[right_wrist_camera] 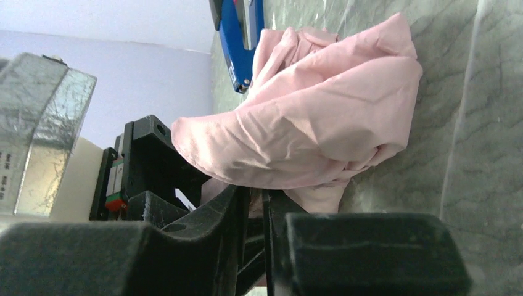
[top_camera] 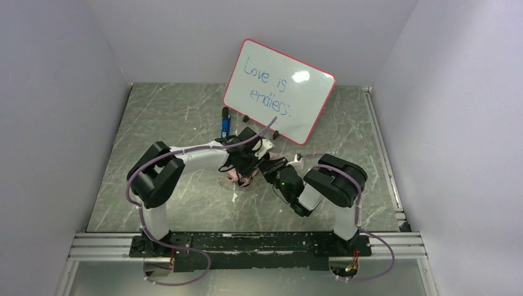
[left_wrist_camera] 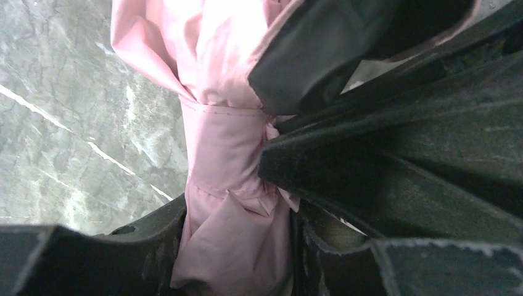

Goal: Put away the umbrella

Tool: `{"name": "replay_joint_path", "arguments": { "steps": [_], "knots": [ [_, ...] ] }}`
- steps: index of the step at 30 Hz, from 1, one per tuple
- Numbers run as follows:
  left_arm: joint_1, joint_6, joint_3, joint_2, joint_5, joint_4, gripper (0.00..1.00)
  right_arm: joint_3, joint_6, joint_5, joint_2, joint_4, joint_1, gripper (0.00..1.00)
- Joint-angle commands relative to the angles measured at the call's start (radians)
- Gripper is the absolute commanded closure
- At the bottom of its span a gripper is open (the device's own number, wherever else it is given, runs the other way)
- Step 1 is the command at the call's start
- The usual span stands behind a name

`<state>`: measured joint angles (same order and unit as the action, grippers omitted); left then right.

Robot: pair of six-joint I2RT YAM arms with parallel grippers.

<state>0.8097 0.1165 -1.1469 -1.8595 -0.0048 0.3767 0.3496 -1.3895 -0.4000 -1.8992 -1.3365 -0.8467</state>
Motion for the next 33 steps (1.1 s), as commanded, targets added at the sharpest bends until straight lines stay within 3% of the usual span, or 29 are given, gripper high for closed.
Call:
{"name": "replay_joint_path", "arguments": {
  "steps": [1, 6, 12, 18, 22, 30, 33],
  "knots": [
    [0.045, 0.055, 0.081, -0.092, 0.052, 0.125, 0.95, 0.039, -0.001, 0.030, -0.056, -0.048, 0.035, 0.78],
    [0.045, 0.053, 0.081, -0.083, 0.065, 0.125, 0.95, 0.028, -0.010, 0.077, -0.116, -0.144, 0.052, 0.75],
    [0.044, 0.051, 0.077, -0.057, 0.119, 0.125, 0.95, 0.026, -0.006, 0.122, -0.160, -0.185, 0.060, 0.88],
    [0.045, 0.039, 0.094, -0.013, 0.226, 0.111, 0.95, 0.000, 0.028, 0.126, -0.143, -0.191, 0.060, 0.78],
    [0.044, 0.024, 0.106, 0.024, 0.307, 0.092, 0.95, -0.020, 0.048, 0.126, -0.118, -0.166, 0.060, 0.78],
    [0.045, 0.001, 0.118, 0.056, 0.395, 0.067, 0.95, -0.110, 0.149, 0.107, 0.041, -0.117, 0.059, 0.84],
    [0.042, -0.001, 0.116, 0.056, 0.392, 0.068, 0.95, -0.133, 0.218, 0.100, 0.175, 0.003, 0.060, 0.84]
  ]
}}
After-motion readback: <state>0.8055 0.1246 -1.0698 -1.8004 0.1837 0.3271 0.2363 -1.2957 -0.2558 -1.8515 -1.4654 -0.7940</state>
